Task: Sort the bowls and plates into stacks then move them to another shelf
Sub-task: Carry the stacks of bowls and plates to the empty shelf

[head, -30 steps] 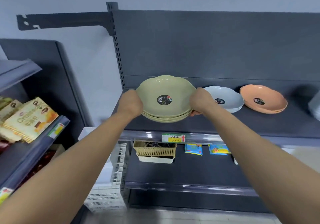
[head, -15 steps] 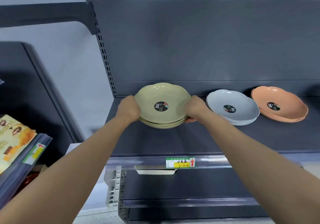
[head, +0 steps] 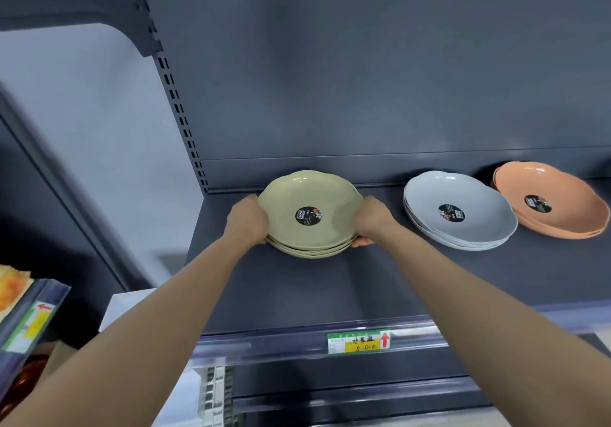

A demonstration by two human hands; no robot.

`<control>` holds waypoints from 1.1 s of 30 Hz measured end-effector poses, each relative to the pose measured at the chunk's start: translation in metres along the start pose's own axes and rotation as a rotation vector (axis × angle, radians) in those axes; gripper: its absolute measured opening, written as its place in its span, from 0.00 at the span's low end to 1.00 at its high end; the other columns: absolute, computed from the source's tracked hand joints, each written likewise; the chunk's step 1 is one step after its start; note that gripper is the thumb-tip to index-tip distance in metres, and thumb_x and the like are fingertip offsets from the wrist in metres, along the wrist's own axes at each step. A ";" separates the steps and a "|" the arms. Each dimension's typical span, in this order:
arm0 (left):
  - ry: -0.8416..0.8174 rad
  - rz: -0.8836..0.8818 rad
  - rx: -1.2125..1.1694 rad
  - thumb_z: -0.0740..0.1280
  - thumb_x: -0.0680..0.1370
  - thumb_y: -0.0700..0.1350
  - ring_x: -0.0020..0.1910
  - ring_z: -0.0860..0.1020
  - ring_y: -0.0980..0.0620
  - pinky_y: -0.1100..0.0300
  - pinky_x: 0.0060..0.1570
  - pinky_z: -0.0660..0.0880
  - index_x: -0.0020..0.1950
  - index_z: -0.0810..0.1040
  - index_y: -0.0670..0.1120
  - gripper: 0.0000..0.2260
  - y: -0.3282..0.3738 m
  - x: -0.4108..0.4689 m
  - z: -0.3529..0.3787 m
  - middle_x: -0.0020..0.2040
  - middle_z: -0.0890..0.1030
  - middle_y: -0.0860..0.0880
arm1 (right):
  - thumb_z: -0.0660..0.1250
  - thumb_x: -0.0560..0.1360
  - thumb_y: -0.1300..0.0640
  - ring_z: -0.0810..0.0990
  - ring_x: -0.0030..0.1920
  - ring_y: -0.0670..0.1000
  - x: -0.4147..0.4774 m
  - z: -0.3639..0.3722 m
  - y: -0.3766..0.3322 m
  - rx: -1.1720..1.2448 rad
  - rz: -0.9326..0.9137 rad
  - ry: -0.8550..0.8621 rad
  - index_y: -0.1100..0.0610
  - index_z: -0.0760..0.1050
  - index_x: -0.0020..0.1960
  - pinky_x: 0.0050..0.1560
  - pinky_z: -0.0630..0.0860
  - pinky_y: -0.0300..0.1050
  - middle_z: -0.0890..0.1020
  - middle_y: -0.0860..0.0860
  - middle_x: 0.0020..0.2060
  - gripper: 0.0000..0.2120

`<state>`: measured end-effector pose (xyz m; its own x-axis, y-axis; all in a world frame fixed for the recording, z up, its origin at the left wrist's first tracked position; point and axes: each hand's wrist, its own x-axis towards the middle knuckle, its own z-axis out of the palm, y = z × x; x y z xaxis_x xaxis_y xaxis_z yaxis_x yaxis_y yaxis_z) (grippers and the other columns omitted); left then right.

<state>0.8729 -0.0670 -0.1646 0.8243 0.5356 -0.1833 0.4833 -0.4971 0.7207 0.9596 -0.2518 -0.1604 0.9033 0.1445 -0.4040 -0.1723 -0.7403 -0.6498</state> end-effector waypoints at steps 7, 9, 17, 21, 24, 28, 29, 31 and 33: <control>-0.026 -0.046 -0.008 0.57 0.79 0.42 0.41 0.80 0.37 0.47 0.45 0.82 0.56 0.72 0.36 0.11 0.001 0.004 0.008 0.52 0.77 0.38 | 0.56 0.71 0.67 0.79 0.30 0.58 0.012 -0.008 0.004 -0.072 -0.058 0.033 0.61 0.70 0.41 0.26 0.77 0.44 0.80 0.61 0.39 0.05; -0.059 -0.083 0.073 0.59 0.78 0.41 0.37 0.79 0.38 0.51 0.42 0.79 0.50 0.71 0.39 0.06 0.003 0.001 0.007 0.45 0.76 0.40 | 0.57 0.71 0.66 0.78 0.31 0.56 0.014 -0.011 0.004 -0.165 -0.109 0.105 0.57 0.65 0.33 0.31 0.74 0.42 0.76 0.57 0.34 0.09; -0.057 -0.082 0.257 0.63 0.73 0.32 0.37 0.75 0.43 0.57 0.38 0.70 0.32 0.63 0.43 0.14 0.006 -0.013 0.011 0.28 0.69 0.46 | 0.63 0.67 0.72 0.77 0.36 0.56 0.018 -0.019 0.002 -0.287 -0.214 0.152 0.59 0.65 0.30 0.27 0.68 0.41 0.76 0.58 0.33 0.13; 0.001 -0.077 0.207 0.64 0.71 0.30 0.40 0.77 0.43 0.52 0.42 0.76 0.30 0.62 0.43 0.15 0.008 -0.017 0.013 0.29 0.70 0.45 | 0.65 0.67 0.72 0.77 0.38 0.56 0.016 -0.021 0.003 -0.323 -0.252 0.098 0.59 0.65 0.29 0.24 0.63 0.41 0.79 0.60 0.37 0.14; 0.073 -0.080 0.121 0.61 0.72 0.30 0.46 0.81 0.38 0.50 0.47 0.79 0.31 0.66 0.42 0.12 0.010 -0.018 0.013 0.38 0.78 0.40 | 0.63 0.68 0.71 0.80 0.43 0.58 0.016 -0.020 0.004 -0.275 -0.258 0.110 0.58 0.64 0.30 0.34 0.69 0.43 0.83 0.62 0.45 0.14; 0.126 -0.091 0.118 0.61 0.72 0.31 0.41 0.75 0.41 0.56 0.39 0.73 0.32 0.66 0.43 0.12 0.011 -0.016 0.014 0.33 0.73 0.45 | 0.60 0.69 0.71 0.82 0.46 0.59 0.016 -0.021 0.007 -0.246 -0.257 0.118 0.57 0.63 0.31 0.37 0.71 0.44 0.82 0.61 0.41 0.13; 0.125 -0.095 0.134 0.61 0.72 0.31 0.40 0.74 0.41 0.57 0.38 0.71 0.32 0.66 0.42 0.11 0.010 -0.016 0.016 0.34 0.75 0.44 | 0.59 0.69 0.72 0.81 0.43 0.59 0.016 -0.022 0.008 -0.248 -0.250 0.112 0.58 0.64 0.31 0.35 0.71 0.43 0.80 0.59 0.35 0.13; 0.120 -0.098 0.157 0.61 0.72 0.31 0.42 0.76 0.39 0.57 0.38 0.70 0.38 0.70 0.40 0.05 0.008 -0.017 0.018 0.43 0.79 0.39 | 0.57 0.68 0.71 0.80 0.38 0.58 0.016 -0.022 0.010 -0.239 -0.242 0.101 0.59 0.66 0.30 0.34 0.72 0.41 0.76 0.56 0.28 0.12; 0.121 -0.108 0.192 0.61 0.72 0.31 0.43 0.77 0.38 0.57 0.37 0.69 0.46 0.75 0.38 0.06 0.007 -0.016 0.019 0.48 0.80 0.37 | 0.56 0.69 0.69 0.78 0.38 0.58 0.017 -0.022 0.010 -0.220 -0.246 0.105 0.59 0.65 0.30 0.39 0.74 0.42 0.76 0.59 0.31 0.11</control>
<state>0.8688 -0.0914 -0.1696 0.7291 0.6648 -0.1625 0.6233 -0.5471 0.5586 0.9818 -0.2718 -0.1595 0.9446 0.2765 -0.1767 0.1344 -0.8174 -0.5602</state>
